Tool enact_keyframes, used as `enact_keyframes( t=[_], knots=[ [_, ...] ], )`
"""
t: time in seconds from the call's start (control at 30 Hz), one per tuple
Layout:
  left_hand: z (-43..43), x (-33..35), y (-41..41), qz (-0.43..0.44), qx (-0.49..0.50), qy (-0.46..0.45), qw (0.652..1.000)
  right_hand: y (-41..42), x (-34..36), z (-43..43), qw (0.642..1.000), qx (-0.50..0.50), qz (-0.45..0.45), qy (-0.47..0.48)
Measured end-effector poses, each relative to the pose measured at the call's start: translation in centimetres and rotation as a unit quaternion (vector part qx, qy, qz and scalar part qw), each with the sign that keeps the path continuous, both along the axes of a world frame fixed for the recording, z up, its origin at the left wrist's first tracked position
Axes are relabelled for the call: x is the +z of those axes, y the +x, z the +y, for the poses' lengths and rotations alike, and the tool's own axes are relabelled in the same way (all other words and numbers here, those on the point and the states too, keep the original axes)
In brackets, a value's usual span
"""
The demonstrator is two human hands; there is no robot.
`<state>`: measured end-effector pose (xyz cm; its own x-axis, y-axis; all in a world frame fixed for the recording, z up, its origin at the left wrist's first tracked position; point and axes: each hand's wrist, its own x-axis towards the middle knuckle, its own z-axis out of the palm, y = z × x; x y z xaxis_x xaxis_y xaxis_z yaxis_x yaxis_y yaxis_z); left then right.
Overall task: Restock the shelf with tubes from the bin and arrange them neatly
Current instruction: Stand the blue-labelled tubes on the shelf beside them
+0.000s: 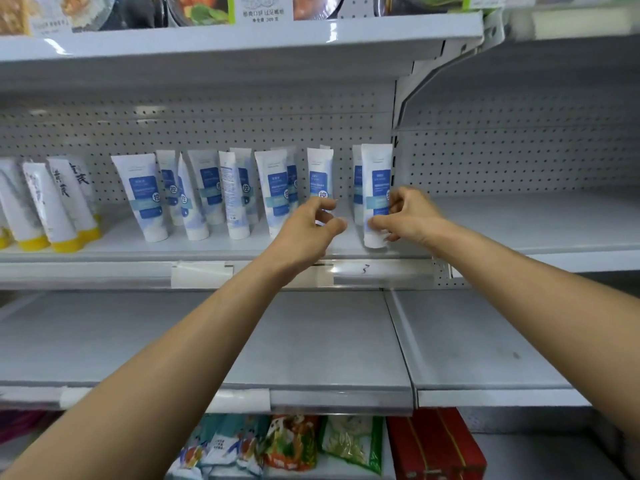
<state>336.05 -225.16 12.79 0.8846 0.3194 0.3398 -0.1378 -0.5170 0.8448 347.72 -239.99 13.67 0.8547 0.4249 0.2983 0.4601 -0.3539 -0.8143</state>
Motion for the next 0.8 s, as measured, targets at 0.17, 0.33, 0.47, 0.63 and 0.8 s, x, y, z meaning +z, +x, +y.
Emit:
enact_keyframes(
  t=[0.17,0.33,0.47,0.63,0.8],
  knots=[
    [1.4,0.3,1.0,0.000,0.036,0.081,0.996,1.7,-1.1,1.6,1.000,-0.013,-0.005,0.011],
    [2.1,1.2,2.2,-0.036,0.041,0.133,0.990,2.7,-1.5,2.5,0.999,-0.029,-0.045,0.003],
    [2.1,1.9,3.3,-0.077,0.036,0.160,0.983,3.1,-1.7,2.9,0.996,-0.050,-0.071,-0.008],
    [2.3,2.8,4.2,-0.090,0.016,0.182,0.979,3.2,-1.7,3.1,0.997,-0.047,-0.062,-0.006],
    [3.0,4.2,4.6,-0.100,-0.004,0.192,0.976,3.2,-1.5,2.3,0.999,0.005,-0.047,0.008]
  ],
)
